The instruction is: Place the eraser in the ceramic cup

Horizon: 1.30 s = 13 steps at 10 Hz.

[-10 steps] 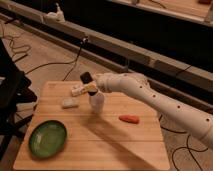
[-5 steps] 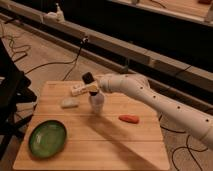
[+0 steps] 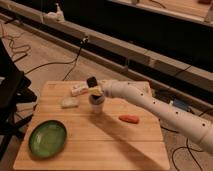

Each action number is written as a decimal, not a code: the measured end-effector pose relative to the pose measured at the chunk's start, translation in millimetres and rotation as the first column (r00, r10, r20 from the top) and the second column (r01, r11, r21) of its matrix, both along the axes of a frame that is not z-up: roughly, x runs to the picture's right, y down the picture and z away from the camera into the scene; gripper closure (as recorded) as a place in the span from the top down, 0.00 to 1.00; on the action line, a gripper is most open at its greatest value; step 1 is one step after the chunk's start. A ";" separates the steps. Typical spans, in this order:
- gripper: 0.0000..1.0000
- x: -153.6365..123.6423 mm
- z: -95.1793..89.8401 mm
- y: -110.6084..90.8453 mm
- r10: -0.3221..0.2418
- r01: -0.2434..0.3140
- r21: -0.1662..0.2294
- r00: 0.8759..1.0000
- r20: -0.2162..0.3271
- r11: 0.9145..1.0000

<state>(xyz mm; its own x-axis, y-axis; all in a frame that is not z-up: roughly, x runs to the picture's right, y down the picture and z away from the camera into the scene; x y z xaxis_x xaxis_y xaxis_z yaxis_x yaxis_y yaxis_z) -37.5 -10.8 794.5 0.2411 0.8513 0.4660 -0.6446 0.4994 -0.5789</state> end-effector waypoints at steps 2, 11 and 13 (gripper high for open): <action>0.73 2.5 7.0 10.2 0.039 -0.039 -0.007 0.999 0.010 0.999; 0.80 4.1 5.6 13.9 0.081 -0.081 0.041 0.997 0.017 0.996; 0.80 13.5 -1.3 -2.3 0.083 -0.082 0.080 0.997 -0.005 0.993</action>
